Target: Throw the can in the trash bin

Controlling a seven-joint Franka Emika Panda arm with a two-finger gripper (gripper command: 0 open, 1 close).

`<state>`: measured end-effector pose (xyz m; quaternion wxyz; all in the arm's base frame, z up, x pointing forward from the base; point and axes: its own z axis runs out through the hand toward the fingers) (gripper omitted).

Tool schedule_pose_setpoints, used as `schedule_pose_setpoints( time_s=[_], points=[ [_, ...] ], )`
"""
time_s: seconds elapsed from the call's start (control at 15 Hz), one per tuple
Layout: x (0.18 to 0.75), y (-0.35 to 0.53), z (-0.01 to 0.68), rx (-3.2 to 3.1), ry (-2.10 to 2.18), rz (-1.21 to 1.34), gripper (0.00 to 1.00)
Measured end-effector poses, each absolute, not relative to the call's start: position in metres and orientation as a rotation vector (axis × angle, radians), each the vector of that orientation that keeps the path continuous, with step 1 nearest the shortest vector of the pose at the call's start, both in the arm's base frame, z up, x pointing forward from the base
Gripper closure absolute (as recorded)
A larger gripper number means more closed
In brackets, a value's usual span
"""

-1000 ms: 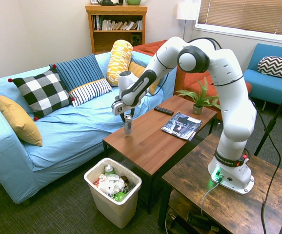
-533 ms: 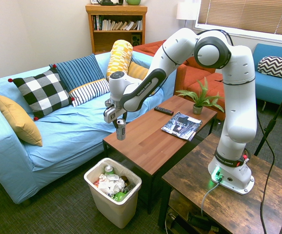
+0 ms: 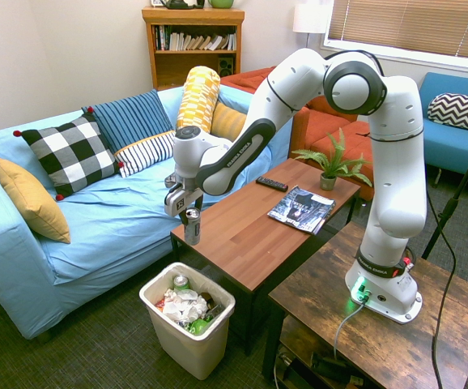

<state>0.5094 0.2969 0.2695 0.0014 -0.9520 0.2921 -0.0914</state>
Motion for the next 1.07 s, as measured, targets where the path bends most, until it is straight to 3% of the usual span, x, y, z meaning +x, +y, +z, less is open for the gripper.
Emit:
schedule_pose_setpoints(
  time_s=[0.47, 0.53, 1.07],
  points=[
    [0.481, 0.359, 0.214, -3.041, 0.8, -0.205, 1.0],
    [0.481, 0.363, 0.206, -3.051, 0.79, -0.201, 0.0],
    [0.482, 0.372, 0.193, -3.07, 0.776, -0.211, 0.0]
  ],
)
